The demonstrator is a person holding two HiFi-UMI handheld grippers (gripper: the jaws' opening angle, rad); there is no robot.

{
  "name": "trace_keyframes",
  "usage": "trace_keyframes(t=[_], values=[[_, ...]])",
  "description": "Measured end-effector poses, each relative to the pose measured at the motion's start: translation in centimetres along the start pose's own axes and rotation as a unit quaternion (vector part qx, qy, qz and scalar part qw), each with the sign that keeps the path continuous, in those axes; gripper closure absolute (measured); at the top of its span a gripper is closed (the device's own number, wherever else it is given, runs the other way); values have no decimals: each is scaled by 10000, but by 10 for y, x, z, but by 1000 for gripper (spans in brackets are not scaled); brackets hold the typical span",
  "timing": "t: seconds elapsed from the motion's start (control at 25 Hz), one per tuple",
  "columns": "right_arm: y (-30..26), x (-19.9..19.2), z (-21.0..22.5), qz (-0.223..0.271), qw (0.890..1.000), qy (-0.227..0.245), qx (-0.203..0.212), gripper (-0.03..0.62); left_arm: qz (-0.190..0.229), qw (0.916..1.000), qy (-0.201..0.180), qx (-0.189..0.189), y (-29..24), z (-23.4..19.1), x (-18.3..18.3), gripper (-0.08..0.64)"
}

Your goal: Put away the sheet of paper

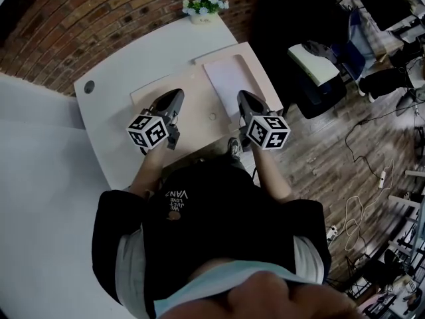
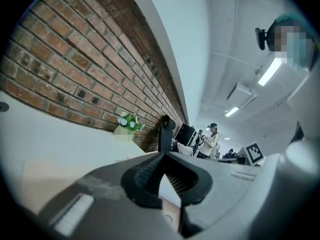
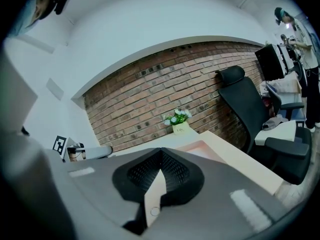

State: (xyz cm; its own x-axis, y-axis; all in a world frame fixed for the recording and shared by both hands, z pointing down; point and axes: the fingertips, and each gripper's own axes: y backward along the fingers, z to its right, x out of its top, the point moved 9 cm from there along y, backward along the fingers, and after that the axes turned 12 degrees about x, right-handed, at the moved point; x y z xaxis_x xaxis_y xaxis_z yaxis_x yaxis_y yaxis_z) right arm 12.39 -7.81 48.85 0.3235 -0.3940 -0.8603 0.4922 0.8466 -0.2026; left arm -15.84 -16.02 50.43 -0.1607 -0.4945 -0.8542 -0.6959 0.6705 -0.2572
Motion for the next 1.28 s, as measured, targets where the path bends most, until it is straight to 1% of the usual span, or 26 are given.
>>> trace_keyframes(t=[0.12,0.32,0.68,0.88,1.28], values=[[0,-5,-9,11,10000,9,-14,594,48,10000,-45,-36,11,-2,3,558],[-1,-11,-22,24,10000,60,-27,594,15,9999,-120,-78,25,-7,2,558],[2,-19,-39,4,9997,215,-64,594,90,9994,-264,-193,42,-4,-1,558],[2,-26,-47,-18,9997,211,-74,595,167,9992,-325,-145,51,-5,-2,558],[5,-35,-57,-44,9996,266,-121,595,218,9991,-331,-114,63,-6,-8,558]])
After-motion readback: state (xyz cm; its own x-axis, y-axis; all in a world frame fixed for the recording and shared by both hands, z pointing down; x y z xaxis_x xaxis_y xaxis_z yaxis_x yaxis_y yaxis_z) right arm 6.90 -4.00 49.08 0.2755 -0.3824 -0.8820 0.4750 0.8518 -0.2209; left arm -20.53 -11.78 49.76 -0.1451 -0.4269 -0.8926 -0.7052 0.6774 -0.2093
